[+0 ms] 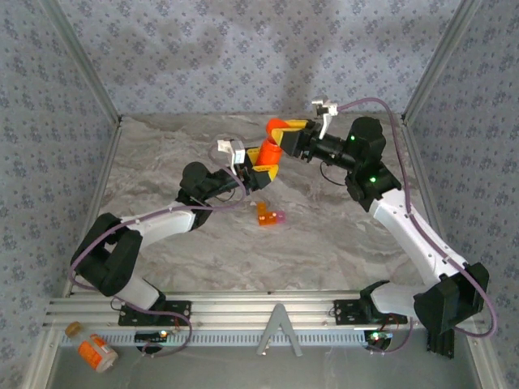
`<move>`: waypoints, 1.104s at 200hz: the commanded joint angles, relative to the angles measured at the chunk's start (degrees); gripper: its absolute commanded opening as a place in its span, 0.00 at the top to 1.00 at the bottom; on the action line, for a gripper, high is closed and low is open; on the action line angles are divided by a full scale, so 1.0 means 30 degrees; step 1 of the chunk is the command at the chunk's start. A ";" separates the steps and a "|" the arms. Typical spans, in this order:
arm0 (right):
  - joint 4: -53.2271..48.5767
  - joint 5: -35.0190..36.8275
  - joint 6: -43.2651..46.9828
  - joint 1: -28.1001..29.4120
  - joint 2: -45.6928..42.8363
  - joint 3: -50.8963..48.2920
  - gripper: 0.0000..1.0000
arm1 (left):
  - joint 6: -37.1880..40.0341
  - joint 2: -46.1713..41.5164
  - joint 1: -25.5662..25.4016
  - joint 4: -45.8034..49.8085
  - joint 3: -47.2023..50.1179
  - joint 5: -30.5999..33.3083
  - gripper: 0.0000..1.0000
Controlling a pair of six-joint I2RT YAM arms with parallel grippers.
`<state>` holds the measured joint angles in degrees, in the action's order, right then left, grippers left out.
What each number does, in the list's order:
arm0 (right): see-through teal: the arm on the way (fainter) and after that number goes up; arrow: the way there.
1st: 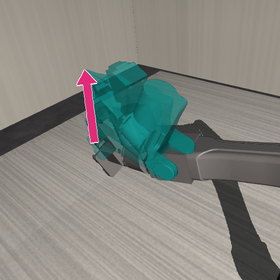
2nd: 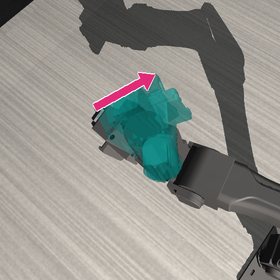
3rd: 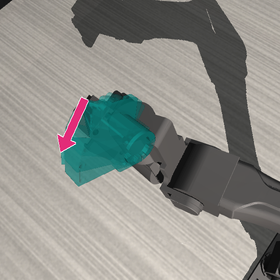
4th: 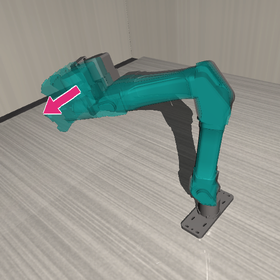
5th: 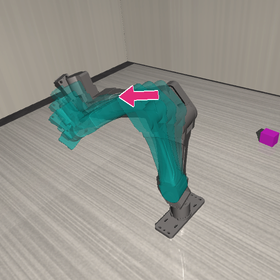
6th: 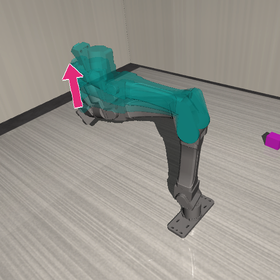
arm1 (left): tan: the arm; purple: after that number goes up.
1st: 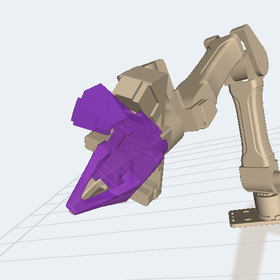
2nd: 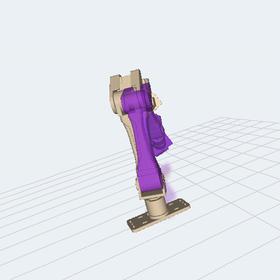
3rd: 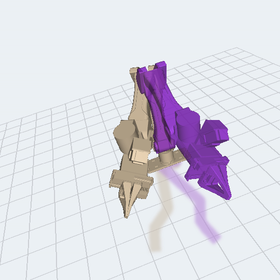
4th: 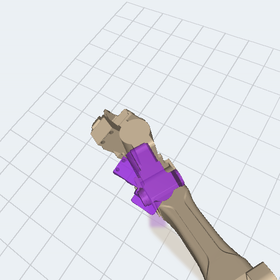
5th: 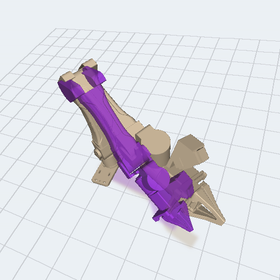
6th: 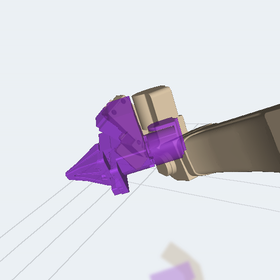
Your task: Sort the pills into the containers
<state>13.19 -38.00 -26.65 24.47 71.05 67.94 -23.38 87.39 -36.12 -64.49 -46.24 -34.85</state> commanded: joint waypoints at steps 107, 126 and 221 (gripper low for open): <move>0.0995 -0.0166 -0.0637 0.0613 -0.0218 -0.1788 0.85 | 0.0350 -0.1238 -0.0106 -0.0604 -0.0259 0.0440 1.00; 0.0950 -0.0166 -0.0546 0.0924 -0.0244 -0.1792 0.85 | 0.0351 -0.1235 -0.0091 -0.0594 -0.0281 0.0440 1.00; 0.0605 0.0055 -0.0372 0.0722 -0.0859 -0.2893 0.87 | 0.0673 -0.1681 -0.0096 -0.0464 -0.0143 0.0864 1.00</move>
<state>16.97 -35.81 -28.08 26.55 69.63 60.16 -22.46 85.47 -36.34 -62.43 -45.58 -34.39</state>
